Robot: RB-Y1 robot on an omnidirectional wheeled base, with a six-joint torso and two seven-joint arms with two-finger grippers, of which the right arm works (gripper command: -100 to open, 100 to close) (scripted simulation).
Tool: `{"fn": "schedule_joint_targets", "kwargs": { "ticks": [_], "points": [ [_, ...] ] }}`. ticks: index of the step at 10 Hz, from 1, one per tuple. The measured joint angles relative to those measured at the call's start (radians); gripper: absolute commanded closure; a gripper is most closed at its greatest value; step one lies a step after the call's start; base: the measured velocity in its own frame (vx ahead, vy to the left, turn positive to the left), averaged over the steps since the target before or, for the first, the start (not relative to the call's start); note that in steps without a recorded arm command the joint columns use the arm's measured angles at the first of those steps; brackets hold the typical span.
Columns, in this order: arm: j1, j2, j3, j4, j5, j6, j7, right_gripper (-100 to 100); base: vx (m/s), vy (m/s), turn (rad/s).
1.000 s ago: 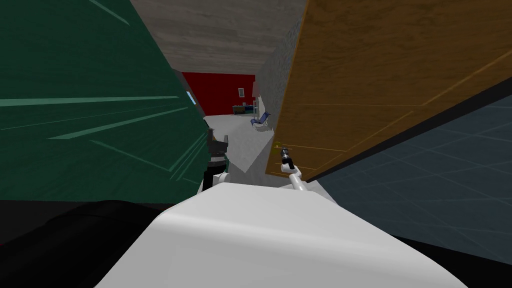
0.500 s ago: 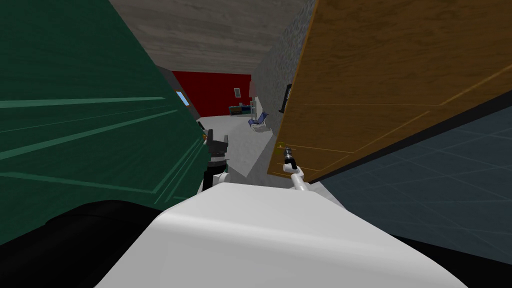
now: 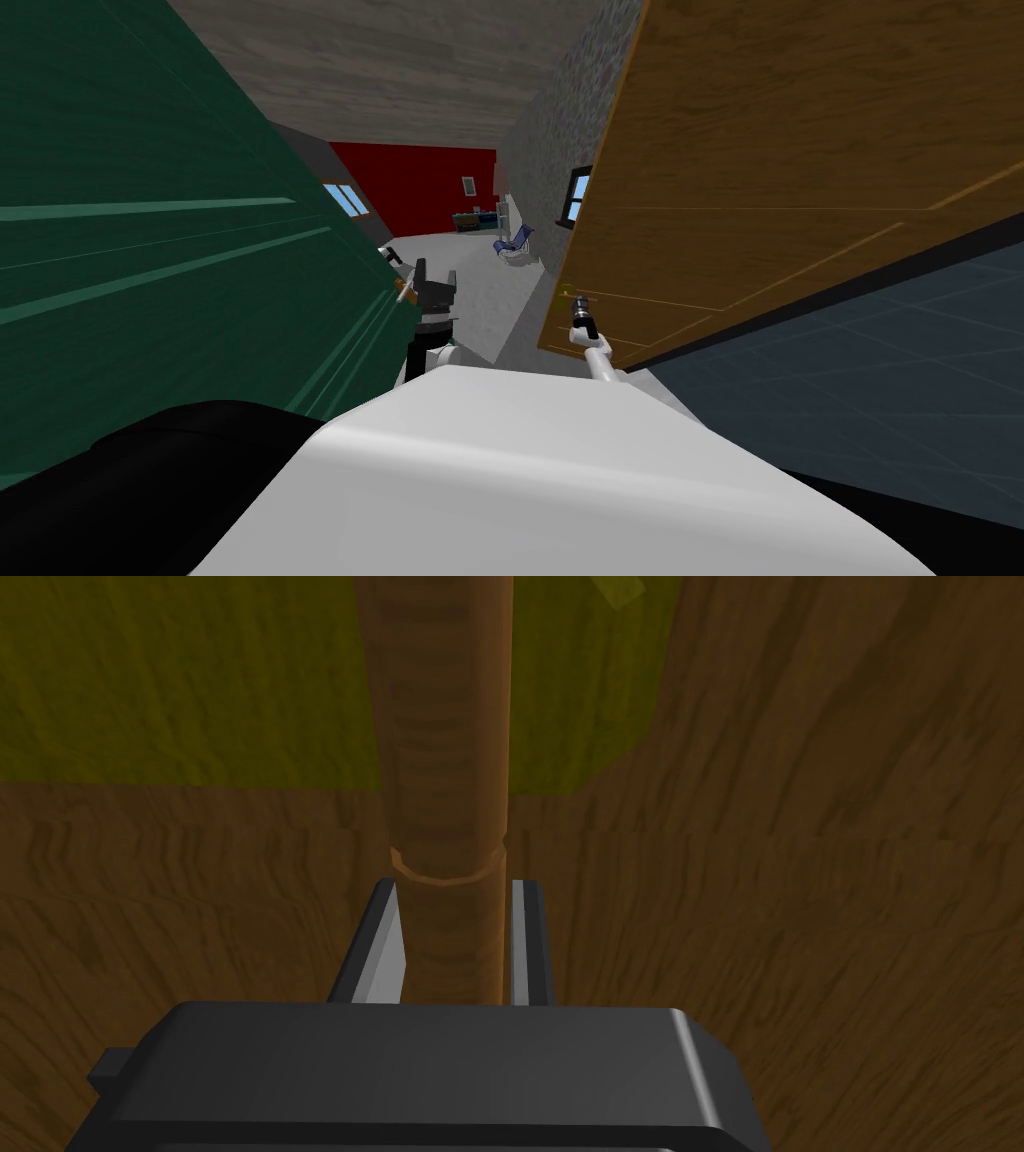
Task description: Push the door open
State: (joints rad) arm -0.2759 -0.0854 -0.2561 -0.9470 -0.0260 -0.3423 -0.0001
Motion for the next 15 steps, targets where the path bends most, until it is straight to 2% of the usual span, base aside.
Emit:
{"fn": "schedule_joint_targets", "kwargs": {
  "ticks": [4,5,7,9,11,13,15],
  "points": [
    [0.006,-0.007,-0.022,0.01,-0.005,-0.002,0.003,100,0.176,0.054,-0.058],
    [0.001,-0.009,-0.034,0.022,-0.008,-0.008,0.007,100,0.202,0.083,-0.075],
    [0.009,-0.015,-0.058,-0.003,-0.013,0.002,0.012,100,0.197,0.121,-0.08],
    [0.002,-0.029,-0.086,0.017,-0.02,-0.005,0.014,100,0.231,0.096,-0.084],
    [0.003,-0.028,-0.114,0.015,-0.024,-0.006,0.026,100,0.184,0.078,-0.078],
    [0.008,-0.03,-0.128,0.001,-0.027,-0.001,0.03,100,0.091,0.024,-0.04],
    [0.011,-0.033,-0.14,0.009,-0.03,0.001,0.031,100,0.195,0.043,-0.055]
  ]
}}
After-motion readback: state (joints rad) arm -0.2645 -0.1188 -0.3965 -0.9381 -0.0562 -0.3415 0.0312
